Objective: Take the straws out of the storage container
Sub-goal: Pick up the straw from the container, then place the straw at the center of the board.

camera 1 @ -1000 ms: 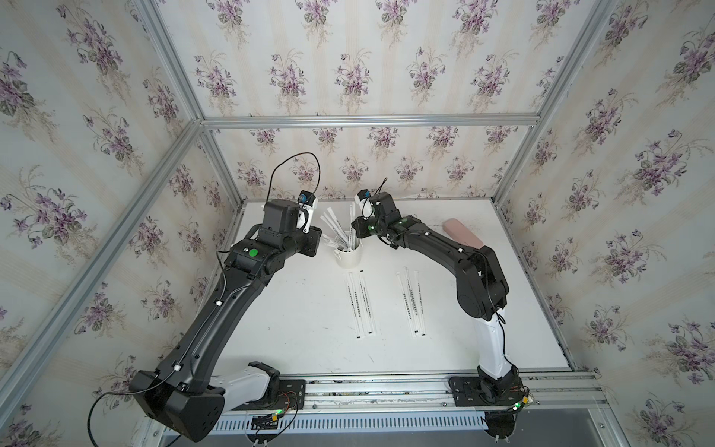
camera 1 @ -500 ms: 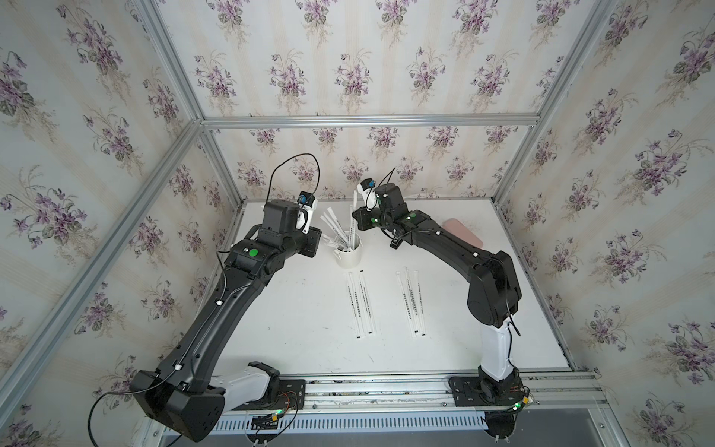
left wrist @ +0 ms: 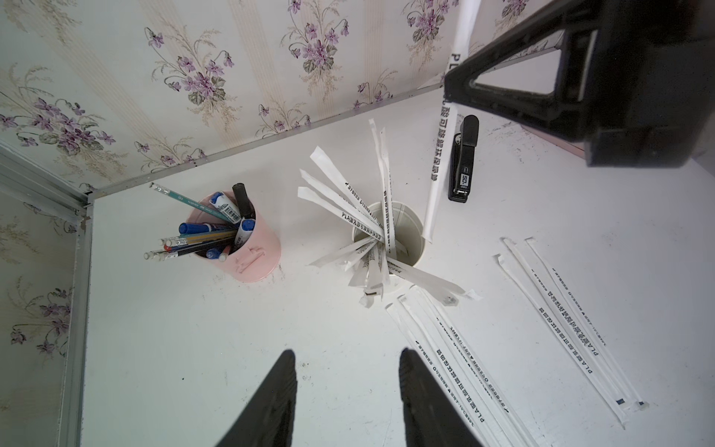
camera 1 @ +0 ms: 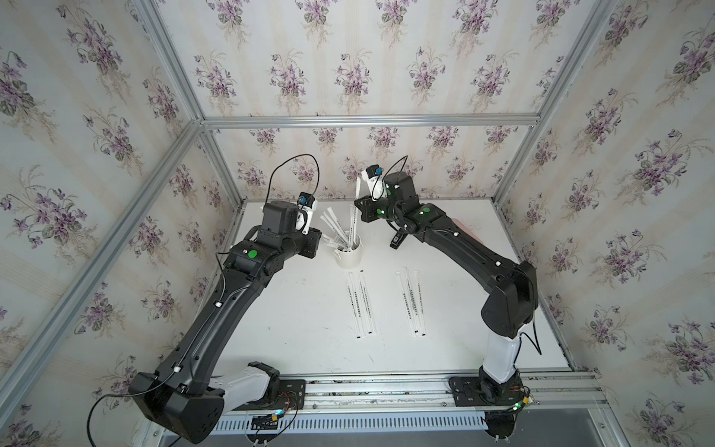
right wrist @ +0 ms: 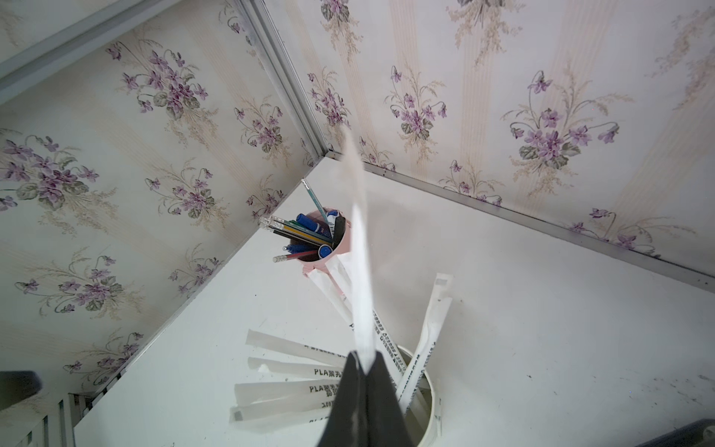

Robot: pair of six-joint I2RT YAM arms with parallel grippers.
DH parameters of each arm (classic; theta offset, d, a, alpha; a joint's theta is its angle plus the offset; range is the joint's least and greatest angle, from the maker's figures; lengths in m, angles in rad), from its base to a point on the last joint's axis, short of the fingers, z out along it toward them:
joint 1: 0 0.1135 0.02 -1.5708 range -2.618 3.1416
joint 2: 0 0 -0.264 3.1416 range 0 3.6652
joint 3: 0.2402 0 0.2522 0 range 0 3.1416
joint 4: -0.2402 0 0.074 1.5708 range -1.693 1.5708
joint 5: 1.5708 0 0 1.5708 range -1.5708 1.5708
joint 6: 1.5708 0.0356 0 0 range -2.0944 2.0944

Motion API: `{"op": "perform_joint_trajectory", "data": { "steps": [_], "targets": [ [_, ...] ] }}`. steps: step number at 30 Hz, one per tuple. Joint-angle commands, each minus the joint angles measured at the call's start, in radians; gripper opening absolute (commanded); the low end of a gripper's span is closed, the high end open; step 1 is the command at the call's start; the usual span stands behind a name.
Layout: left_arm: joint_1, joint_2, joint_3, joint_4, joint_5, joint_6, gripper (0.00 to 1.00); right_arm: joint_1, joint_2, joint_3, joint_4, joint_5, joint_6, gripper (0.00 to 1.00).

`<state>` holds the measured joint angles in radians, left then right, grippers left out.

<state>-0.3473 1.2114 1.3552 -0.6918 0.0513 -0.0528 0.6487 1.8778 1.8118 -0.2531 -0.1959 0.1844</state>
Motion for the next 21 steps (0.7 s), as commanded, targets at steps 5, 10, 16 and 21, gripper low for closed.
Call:
{"op": "perform_joint_trajectory", "data": {
  "steps": [5,10,16,21],
  "targets": [
    [0.001,-0.009,0.001,0.020,0.010,-0.006,0.44,0.001,-0.103,-0.016,-0.051,-0.004,0.003,0.01],
    [0.001,-0.012,-0.001,0.021,0.020,-0.006,0.44,0.001,-0.181,-0.062,-0.097,0.007,0.007,0.00],
    [0.001,0.002,0.007,0.018,0.082,-0.002,0.44,-0.029,-0.272,-0.140,-0.202,0.032,0.024,0.00],
    [0.002,0.016,0.012,0.019,0.125,-0.002,0.44,-0.137,-0.353,-0.251,-0.291,-0.030,0.055,0.00]
  ]
}}
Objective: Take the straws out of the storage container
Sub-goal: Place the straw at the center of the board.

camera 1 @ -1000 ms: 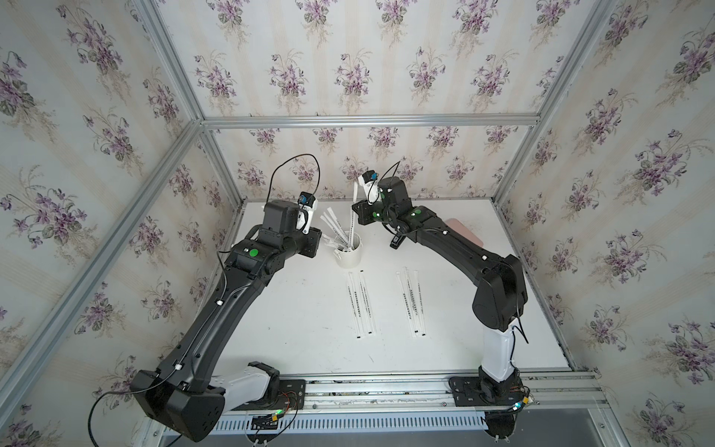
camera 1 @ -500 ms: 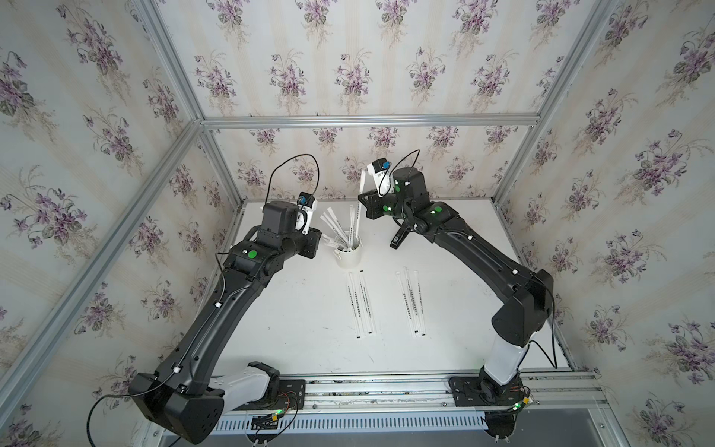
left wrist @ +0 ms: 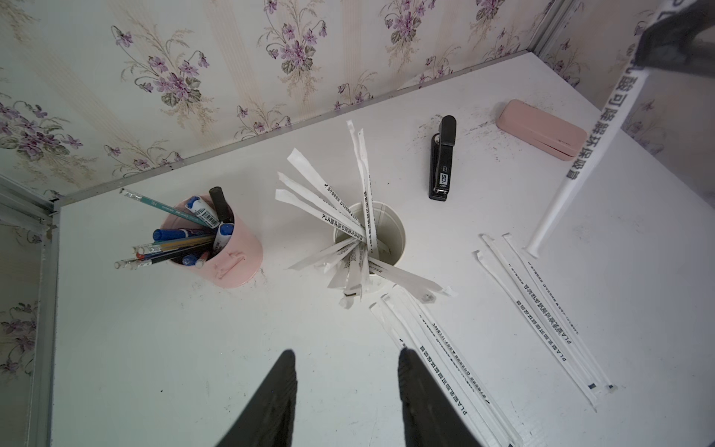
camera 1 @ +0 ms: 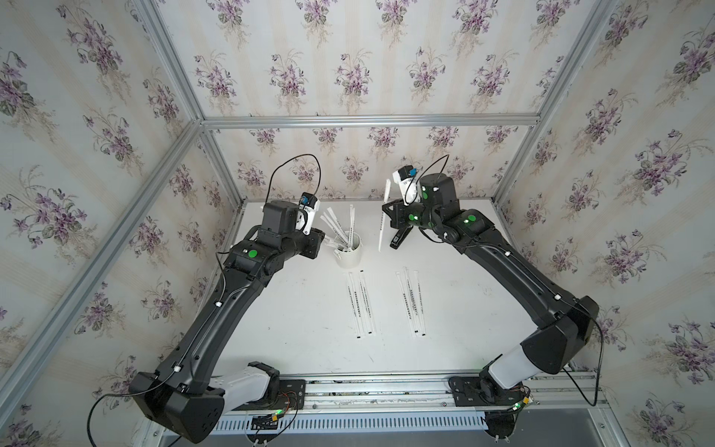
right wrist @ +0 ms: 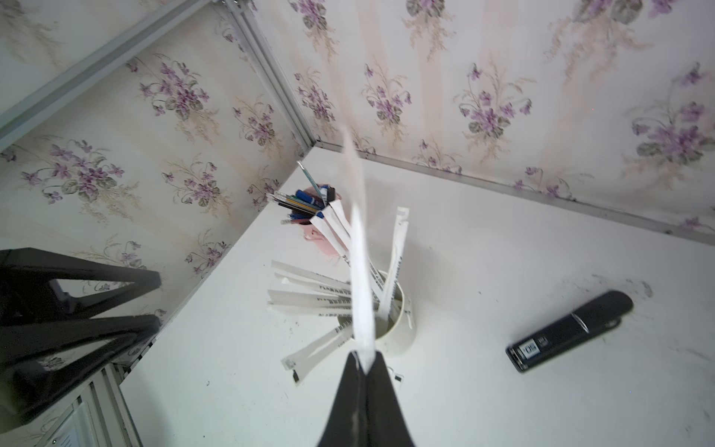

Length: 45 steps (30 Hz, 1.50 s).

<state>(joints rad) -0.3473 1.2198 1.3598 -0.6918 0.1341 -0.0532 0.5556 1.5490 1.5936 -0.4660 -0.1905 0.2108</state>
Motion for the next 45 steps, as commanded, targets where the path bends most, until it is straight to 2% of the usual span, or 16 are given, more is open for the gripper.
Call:
{"op": "perform_joint_trajectory", "data": {
  "steps": [1,8,13,27,45],
  "targets": [
    [0.001,0.010,0.005,0.018,0.051,-0.001,0.44,-0.071,-0.038,-0.053,-0.105,-0.051,0.033,0.00],
    [0.001,0.042,0.020,0.008,0.103,-0.001,0.44,-0.189,-0.071,-0.177,-0.300,-0.124,0.028,0.00],
    [0.001,0.062,0.029,0.000,0.119,-0.004,0.44,-0.240,-0.084,-0.292,-0.346,-0.137,0.033,0.00],
    [0.001,0.095,0.035,-0.008,0.165,-0.011,0.44,-0.247,-0.006,-0.440,-0.390,-0.170,0.006,0.00],
    [0.002,0.127,0.043,-0.018,0.200,-0.011,0.43,-0.245,0.051,-0.517,-0.372,-0.159,-0.005,0.00]
  ]
}}
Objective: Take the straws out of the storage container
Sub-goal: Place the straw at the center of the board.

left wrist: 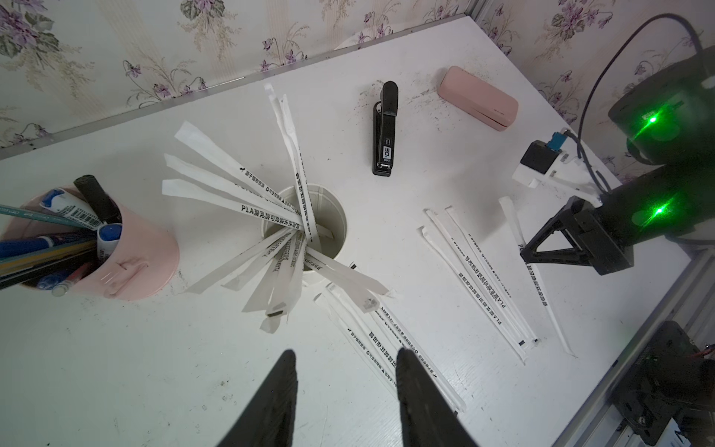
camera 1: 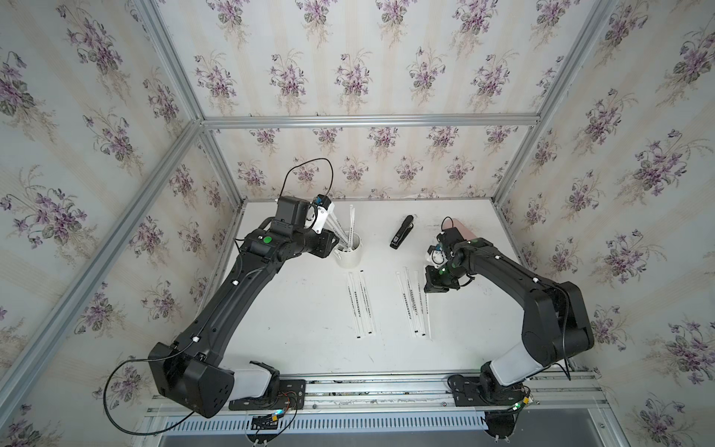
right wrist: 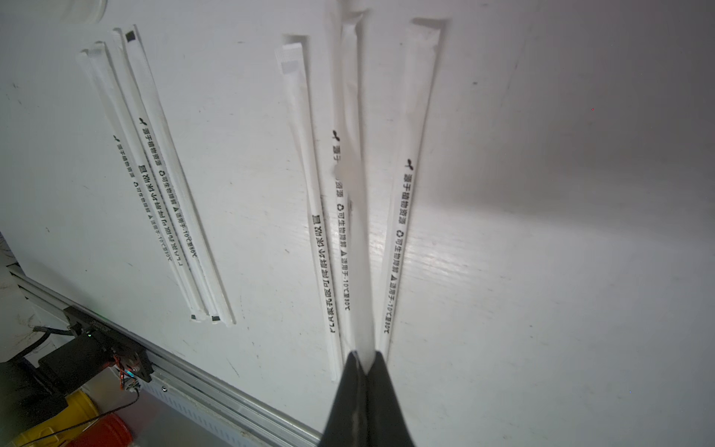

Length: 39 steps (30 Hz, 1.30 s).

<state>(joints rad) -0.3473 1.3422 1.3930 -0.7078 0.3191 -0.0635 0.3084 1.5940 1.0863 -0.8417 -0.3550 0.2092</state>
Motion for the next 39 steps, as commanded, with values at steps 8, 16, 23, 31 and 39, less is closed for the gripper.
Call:
{"op": "perform_joint_trajectory", "data": {
  "steps": [8,16,23,31,39],
  "targets": [
    [0.001,0.017,0.018,-0.014,0.031,-0.003,0.43,0.027,0.026,-0.024,0.026,0.011,0.015,0.00],
    [0.001,0.016,0.021,-0.018,0.027,0.002,0.43,0.063,0.065,-0.024,0.030,0.037,0.019,0.00],
    [0.001,0.013,0.021,-0.019,0.034,0.002,0.43,0.083,0.108,0.007,0.016,0.052,0.014,0.00],
    [0.000,0.009,0.019,-0.019,0.028,0.004,0.43,0.110,0.158,0.039,0.018,0.060,0.012,0.00],
    [0.001,0.012,0.020,-0.019,0.032,0.004,0.43,0.112,0.166,0.103,0.004,0.054,0.024,0.00]
  ]
}}
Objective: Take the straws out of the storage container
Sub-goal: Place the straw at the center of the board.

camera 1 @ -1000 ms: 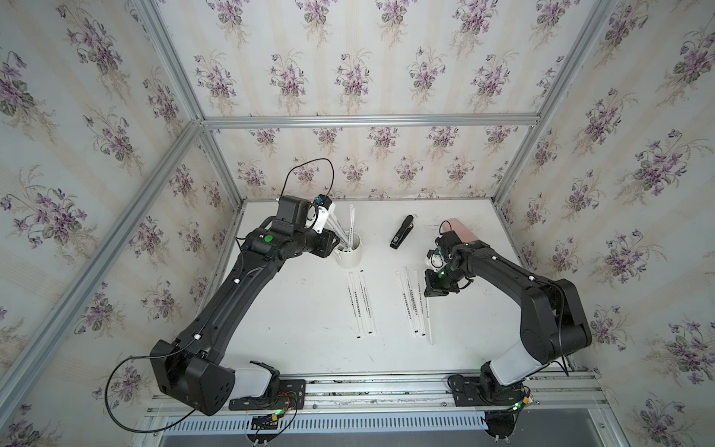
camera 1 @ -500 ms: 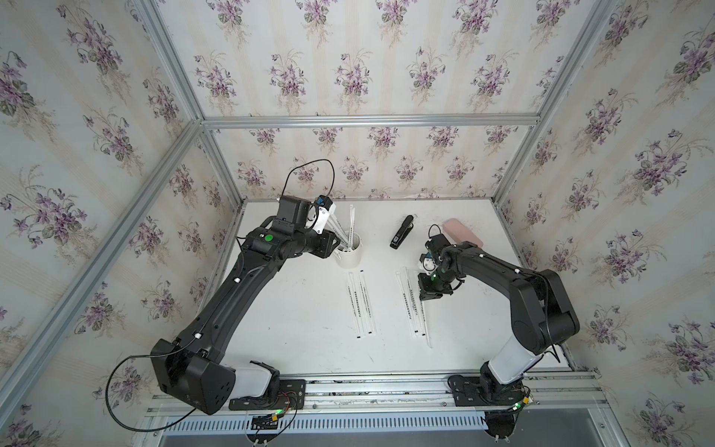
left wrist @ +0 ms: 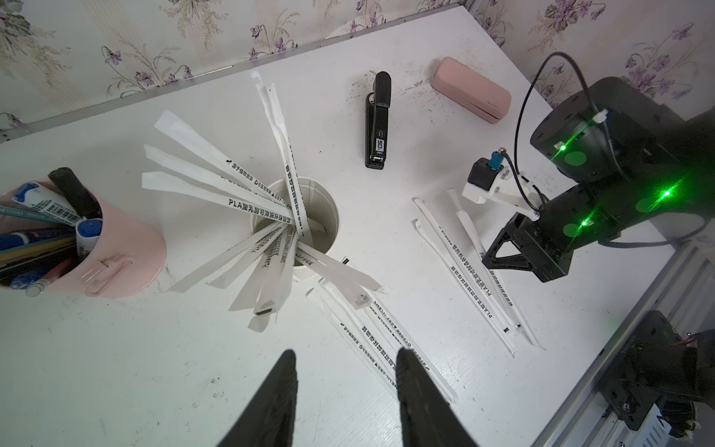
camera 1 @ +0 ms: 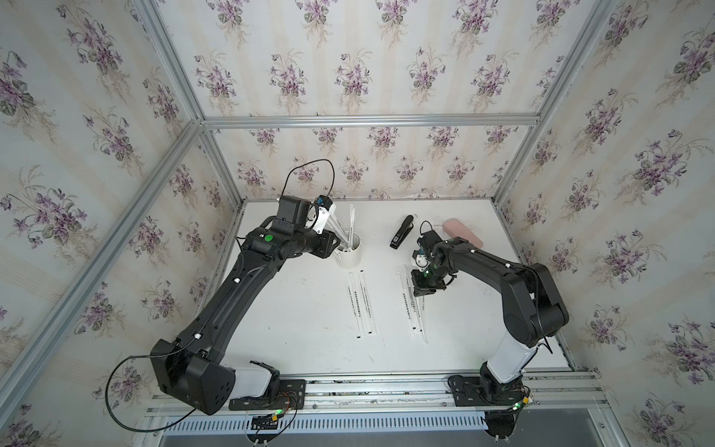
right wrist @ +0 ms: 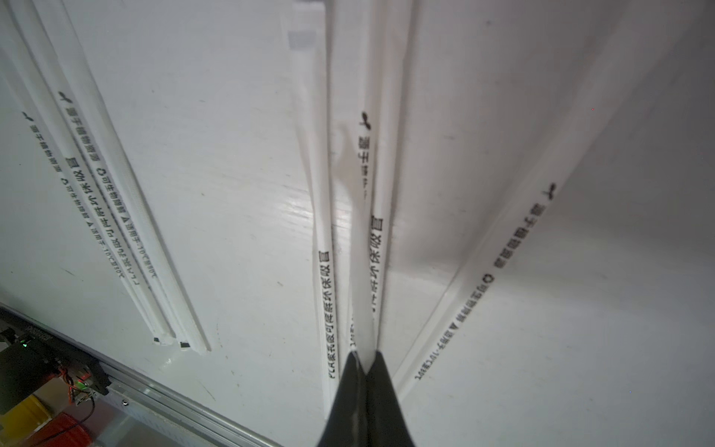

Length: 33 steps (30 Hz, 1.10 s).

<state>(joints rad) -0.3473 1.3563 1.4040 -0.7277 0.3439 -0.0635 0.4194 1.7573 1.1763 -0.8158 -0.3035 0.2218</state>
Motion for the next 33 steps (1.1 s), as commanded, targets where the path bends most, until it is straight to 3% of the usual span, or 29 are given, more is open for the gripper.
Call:
{"op": "perform_joint_trajectory", "data": {
  "steps": [1,12,27,33],
  "targets": [
    [0.001,-0.002,0.007,0.001,0.008,0.002,0.43,0.000,0.004,0.014,-0.023,-0.007,0.013,0.00],
    [0.000,0.000,0.009,0.002,0.009,-0.001,0.43,-0.002,-0.029,0.042,-0.068,-0.110,0.013,0.00],
    [-0.001,-0.003,0.004,0.003,0.034,0.000,0.43,-0.050,0.105,0.126,-0.004,-0.048,0.016,0.00],
    [0.000,-0.006,0.004,0.002,0.034,-0.002,0.43,-0.050,0.113,0.126,-0.011,-0.011,0.014,0.08]
  ]
}}
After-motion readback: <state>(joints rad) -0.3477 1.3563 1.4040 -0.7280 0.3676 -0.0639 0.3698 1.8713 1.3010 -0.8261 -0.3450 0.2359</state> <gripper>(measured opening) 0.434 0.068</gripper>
